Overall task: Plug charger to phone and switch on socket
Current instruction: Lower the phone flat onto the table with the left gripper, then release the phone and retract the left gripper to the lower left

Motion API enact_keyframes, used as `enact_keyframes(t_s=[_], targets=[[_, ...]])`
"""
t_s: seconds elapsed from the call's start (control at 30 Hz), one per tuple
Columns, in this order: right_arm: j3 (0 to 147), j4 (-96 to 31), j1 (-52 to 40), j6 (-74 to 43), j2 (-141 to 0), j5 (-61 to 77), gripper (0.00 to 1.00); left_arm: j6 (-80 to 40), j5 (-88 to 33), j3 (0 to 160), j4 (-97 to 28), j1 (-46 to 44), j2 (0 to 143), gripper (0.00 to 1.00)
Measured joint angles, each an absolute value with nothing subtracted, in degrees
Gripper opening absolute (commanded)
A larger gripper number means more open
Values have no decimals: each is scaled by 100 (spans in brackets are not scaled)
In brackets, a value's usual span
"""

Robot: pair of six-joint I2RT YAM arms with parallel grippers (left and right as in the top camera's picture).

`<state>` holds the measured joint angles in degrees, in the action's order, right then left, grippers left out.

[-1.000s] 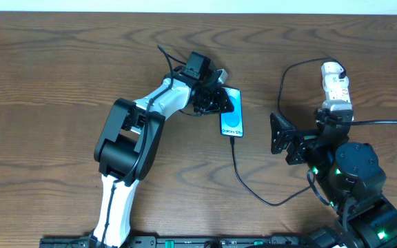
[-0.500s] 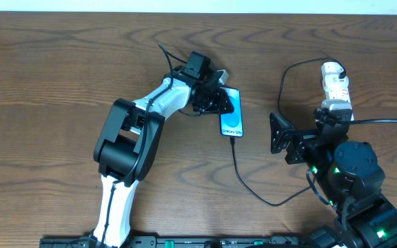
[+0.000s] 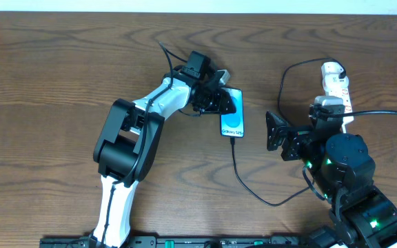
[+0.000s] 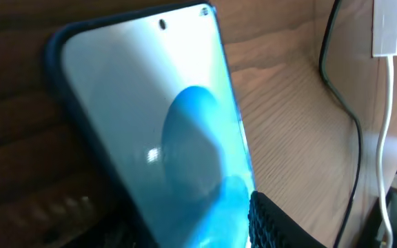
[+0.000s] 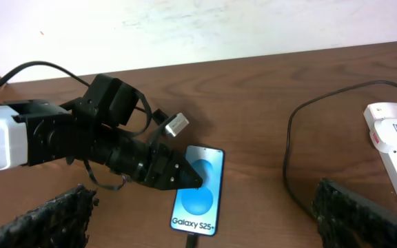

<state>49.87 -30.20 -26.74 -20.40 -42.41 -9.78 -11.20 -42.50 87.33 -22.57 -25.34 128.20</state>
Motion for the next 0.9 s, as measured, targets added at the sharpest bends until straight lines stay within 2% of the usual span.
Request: enact_keyframes(t_s=[0.3,0.4,0.47,0.73,0.9], targets=[[4987,-3022,-2674,-2040,-4241,-969,99,-851,-3846,8737,-2281,-2716,12748,47],[4987,-3065,-2674,-2040,-4241,-967,99,-862,-3741,8742,-2274,-2755,12728,63],[4987,-3100,-2674,-2040,-4244,-967,99,-897,-3736,8748,-2270,-2770,12696,68],[4987,-3197,-2674,-2040,-4244,-952,99,-1031,-2534,8687,-2541,-2209,12350,74],[4987,-3194,-2674,-2040,-4313,-819,99,-1046,-1514,8547,-2827,-1597,11402,74]])
